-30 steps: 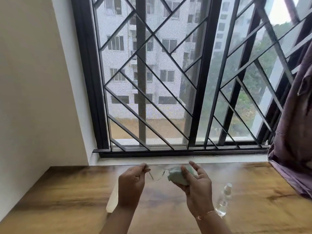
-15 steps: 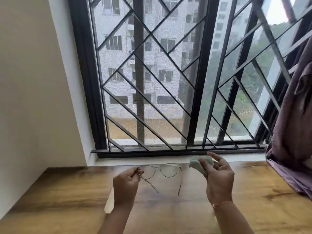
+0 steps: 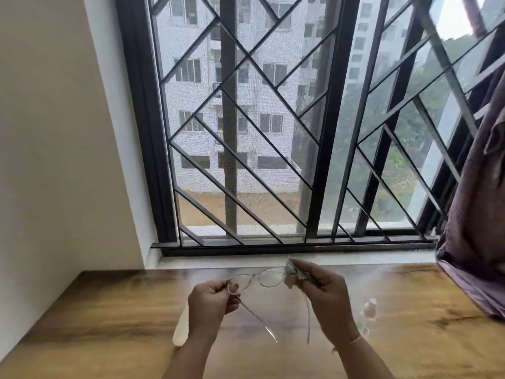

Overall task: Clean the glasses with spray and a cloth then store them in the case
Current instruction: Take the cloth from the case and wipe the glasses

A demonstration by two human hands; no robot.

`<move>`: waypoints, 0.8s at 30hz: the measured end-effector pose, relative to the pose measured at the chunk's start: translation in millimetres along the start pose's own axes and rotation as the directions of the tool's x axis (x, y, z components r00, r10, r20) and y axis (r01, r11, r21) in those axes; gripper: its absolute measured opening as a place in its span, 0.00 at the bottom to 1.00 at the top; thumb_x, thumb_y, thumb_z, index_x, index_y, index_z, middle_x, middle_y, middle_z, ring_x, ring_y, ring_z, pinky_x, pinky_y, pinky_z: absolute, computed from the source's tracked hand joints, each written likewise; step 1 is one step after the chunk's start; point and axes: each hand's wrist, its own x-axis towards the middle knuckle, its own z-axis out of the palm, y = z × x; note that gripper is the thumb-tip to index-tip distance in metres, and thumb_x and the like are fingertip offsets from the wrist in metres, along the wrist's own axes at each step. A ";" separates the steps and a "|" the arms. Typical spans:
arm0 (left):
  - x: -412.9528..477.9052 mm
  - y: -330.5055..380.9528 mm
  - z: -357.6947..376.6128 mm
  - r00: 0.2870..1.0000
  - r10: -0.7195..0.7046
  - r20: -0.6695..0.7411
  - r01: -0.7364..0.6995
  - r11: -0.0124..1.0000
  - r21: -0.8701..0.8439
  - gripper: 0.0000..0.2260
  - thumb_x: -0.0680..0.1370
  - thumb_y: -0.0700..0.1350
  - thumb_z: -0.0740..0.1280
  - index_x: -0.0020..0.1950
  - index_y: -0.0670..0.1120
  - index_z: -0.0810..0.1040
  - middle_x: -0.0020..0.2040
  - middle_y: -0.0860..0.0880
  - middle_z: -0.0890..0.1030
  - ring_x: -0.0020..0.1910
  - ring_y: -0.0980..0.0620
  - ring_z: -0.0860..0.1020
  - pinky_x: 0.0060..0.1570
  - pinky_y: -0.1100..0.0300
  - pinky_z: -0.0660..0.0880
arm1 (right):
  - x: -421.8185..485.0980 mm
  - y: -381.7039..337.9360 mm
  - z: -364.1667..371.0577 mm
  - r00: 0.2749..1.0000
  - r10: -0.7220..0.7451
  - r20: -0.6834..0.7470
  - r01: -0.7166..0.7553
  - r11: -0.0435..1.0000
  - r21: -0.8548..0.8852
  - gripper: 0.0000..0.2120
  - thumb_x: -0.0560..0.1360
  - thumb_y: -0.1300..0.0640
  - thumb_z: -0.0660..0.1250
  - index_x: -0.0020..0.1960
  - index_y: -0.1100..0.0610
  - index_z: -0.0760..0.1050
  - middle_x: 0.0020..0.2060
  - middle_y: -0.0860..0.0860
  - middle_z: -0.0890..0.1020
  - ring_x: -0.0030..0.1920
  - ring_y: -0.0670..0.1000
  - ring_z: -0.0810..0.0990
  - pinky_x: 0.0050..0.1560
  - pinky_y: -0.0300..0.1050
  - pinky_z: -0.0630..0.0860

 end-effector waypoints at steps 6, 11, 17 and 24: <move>10.8 22.4 -20.0 0.916 -0.136 0.376 -0.065 0.876 0.477 0.23 0.66 0.28 0.69 0.56 0.49 0.79 0.55 0.49 0.79 0.55 0.49 0.75 0.50 0.60 0.74 | 6.3 -10.5 -2.9 0.997 -0.025 0.069 0.037 0.982 -0.186 0.24 0.66 0.77 0.67 0.56 0.56 0.79 0.34 0.49 0.85 0.35 0.44 0.82 0.40 0.35 0.78; -10.8 80.1 2.9 0.765 0.245 0.596 -0.595 0.624 0.506 0.34 0.63 0.47 0.77 0.67 0.53 0.70 0.63 0.61 0.71 0.64 0.64 0.66 0.64 0.67 0.62 | 9.5 -17.3 11.4 0.985 -0.157 0.072 0.173 0.906 -0.387 0.29 0.64 0.69 0.73 0.63 0.51 0.73 0.35 0.44 0.84 0.37 0.38 0.81 0.42 0.31 0.76; -19.7 81.3 24.5 0.570 0.540 0.619 -0.821 0.344 0.456 0.19 0.63 0.47 0.76 0.53 0.52 0.80 0.48 0.54 0.84 0.46 0.58 0.80 0.47 0.62 0.76 | 10.6 -26.5 17.1 0.951 -0.279 0.135 0.309 0.877 -0.367 0.33 0.65 0.63 0.73 0.67 0.52 0.69 0.38 0.45 0.85 0.38 0.40 0.82 0.42 0.33 0.77; -24.4 87.7 11.8 0.698 0.595 0.398 -0.716 0.574 0.398 0.16 0.59 0.47 0.80 0.44 0.49 0.83 0.37 0.55 0.82 0.36 0.64 0.77 0.38 0.72 0.72 | 3.2 -22.2 -9.9 0.958 -0.284 0.035 0.267 0.845 -0.463 0.32 0.62 0.62 0.77 0.64 0.52 0.73 0.36 0.42 0.84 0.35 0.38 0.80 0.39 0.26 0.73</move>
